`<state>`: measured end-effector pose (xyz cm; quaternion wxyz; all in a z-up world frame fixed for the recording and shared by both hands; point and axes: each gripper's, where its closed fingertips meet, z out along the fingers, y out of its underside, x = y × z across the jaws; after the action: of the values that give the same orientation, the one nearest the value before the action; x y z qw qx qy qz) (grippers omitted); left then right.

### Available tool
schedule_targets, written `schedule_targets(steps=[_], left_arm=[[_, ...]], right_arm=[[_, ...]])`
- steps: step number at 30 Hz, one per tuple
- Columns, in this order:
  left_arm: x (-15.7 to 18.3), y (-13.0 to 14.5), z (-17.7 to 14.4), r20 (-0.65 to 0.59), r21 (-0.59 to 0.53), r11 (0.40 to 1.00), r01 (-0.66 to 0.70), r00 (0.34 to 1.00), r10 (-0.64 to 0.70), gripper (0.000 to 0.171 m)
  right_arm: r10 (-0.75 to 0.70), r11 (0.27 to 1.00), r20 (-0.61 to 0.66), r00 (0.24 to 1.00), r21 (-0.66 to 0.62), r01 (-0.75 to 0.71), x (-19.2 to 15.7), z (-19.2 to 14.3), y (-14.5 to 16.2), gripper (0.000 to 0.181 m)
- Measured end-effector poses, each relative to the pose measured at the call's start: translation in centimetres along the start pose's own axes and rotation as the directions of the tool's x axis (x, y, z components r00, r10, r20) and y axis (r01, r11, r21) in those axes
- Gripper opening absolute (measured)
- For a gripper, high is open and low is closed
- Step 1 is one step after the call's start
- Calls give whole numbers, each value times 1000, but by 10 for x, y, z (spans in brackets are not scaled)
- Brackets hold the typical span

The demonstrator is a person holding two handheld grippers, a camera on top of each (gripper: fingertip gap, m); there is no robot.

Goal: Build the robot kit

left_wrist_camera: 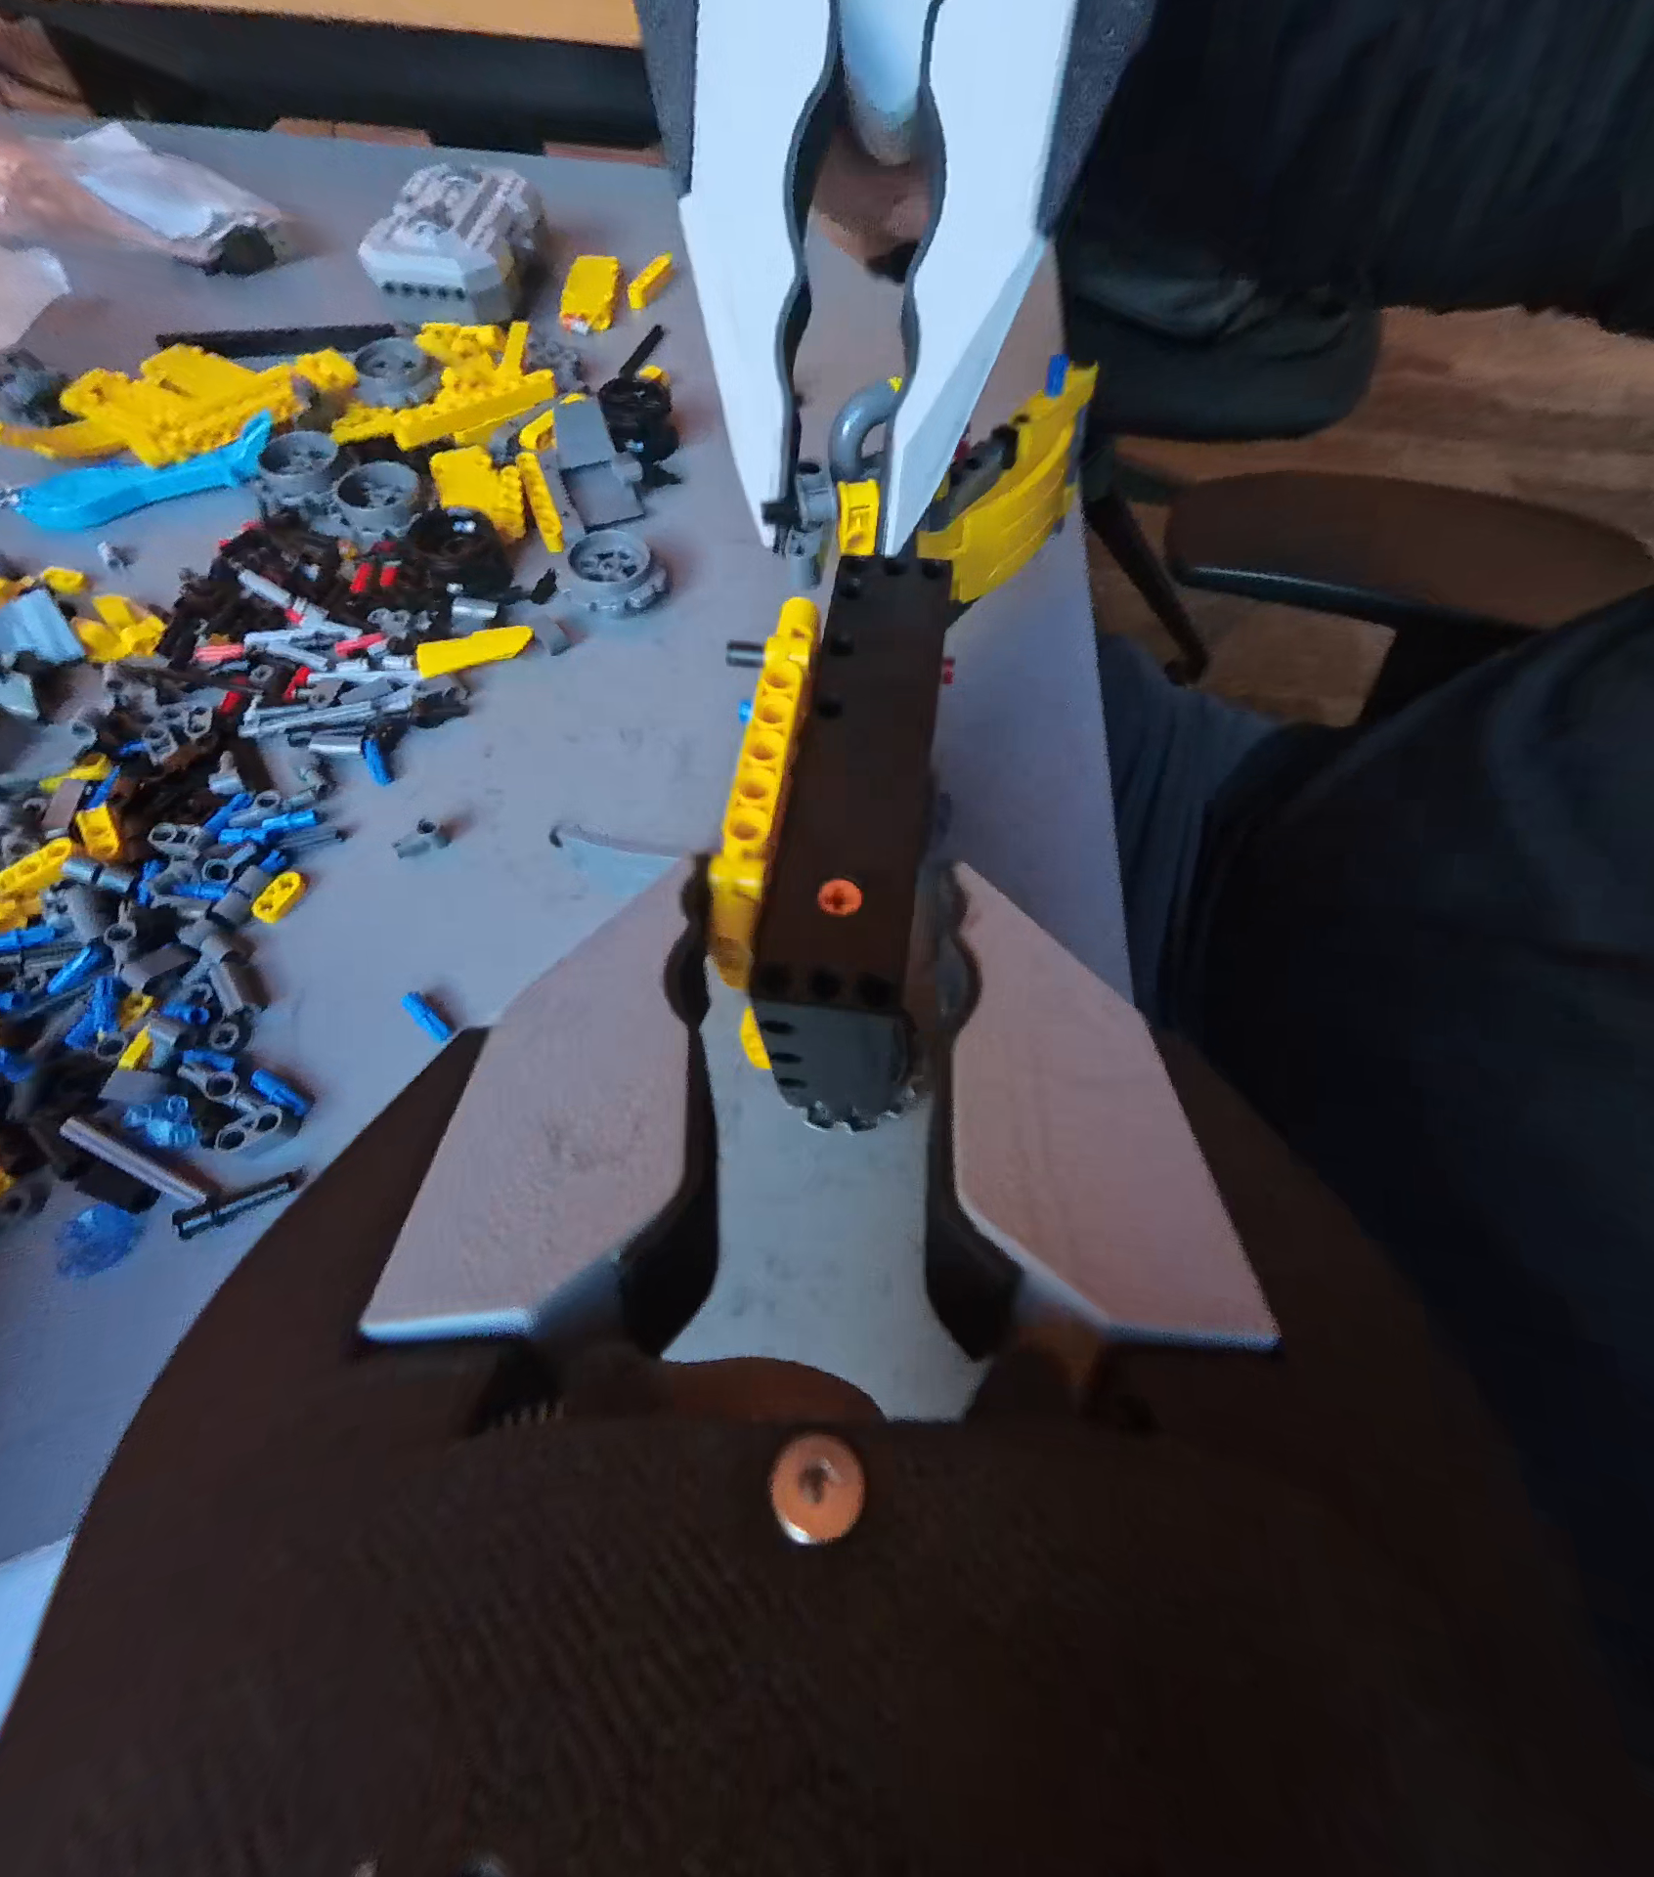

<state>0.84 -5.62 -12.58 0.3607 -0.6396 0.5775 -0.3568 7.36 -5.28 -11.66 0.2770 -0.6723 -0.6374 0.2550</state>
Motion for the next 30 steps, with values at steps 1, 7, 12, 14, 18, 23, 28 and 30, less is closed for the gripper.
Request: schedule_targets(steps=[1,7,12,14,18,23,28,30], left_arm=[[-1,6,3,20,-37,999,-1,1000,1,52],[1,18,7,87,-85,995,-56,994,64,35],[3,19,8,36,-81,994,-76,996,79,33],[1,19,8,40,-81,995,-54,998,57,33],[3,19,7,25,-63,997,-47,999,49,33],[6,20,6,-33,-40,998,-49,998,48,32],[5,20,6,-48,-38,999,-30,998,28,32],[5,20,5,-39,-35,999,-23,999,21,32]], right_arm=[[29,1000,1,1000,12,-29,3,1,0,20],[111,989,-22,994,97,-108,4,1,0,20],[-14,988,0,1000,156,14,-4,-7,-3,33],[3,991,28,1000,135,-7,0,-7,-4,39],[-66,993,12,998,103,64,0,-3,-3,27],[-63,989,34,997,136,58,0,-2,-5,23],[-78,990,83,993,121,68,-4,-2,-4,22],[-57,995,70,996,91,51,-2,-1,-2,21]])
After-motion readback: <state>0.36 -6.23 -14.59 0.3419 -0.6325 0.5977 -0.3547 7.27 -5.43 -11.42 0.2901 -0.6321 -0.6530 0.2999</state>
